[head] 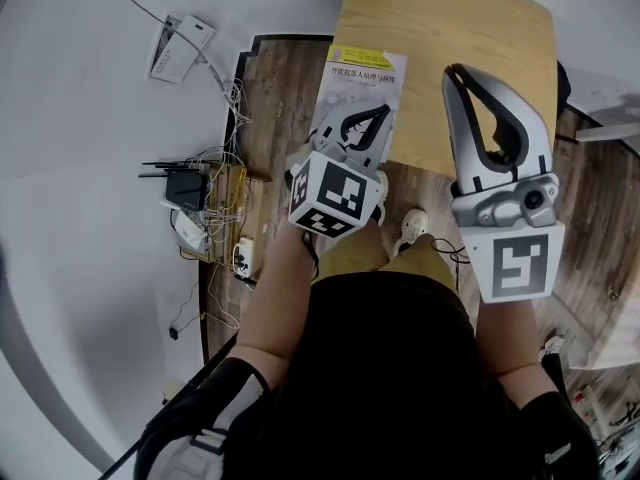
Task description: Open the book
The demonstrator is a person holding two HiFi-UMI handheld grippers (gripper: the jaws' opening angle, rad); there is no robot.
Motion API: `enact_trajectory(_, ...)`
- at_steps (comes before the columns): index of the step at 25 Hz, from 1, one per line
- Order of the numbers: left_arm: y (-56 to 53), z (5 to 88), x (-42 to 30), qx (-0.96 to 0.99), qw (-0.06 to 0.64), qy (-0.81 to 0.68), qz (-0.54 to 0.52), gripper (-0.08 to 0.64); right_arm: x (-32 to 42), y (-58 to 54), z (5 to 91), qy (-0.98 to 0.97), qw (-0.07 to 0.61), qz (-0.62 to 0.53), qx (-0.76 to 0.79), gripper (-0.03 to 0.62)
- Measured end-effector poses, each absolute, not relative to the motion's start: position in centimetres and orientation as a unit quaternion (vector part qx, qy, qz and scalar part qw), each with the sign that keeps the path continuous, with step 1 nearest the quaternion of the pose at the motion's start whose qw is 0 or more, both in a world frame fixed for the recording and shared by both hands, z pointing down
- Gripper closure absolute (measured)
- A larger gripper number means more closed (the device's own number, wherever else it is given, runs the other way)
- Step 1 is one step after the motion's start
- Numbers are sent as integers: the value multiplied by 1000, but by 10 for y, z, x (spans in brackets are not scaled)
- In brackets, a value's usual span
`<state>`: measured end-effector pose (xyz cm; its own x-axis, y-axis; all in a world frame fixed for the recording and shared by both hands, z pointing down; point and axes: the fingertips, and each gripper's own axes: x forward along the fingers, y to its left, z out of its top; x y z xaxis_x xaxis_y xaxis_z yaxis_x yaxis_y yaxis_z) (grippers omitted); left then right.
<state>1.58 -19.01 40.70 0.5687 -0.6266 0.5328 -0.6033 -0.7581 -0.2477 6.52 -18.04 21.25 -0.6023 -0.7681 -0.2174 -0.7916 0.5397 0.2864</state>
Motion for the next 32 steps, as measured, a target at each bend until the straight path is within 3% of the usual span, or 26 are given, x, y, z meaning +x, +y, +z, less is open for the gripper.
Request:
enact_trajectory(16,-176,490,16,-865,-37,297,-402,546,68,-190,224,878,23,172,-445,561)
enact_trajectory(32,-147,563,6,-823,-65,238,-511,423,67,-192,236,882,15,161,-443,561)
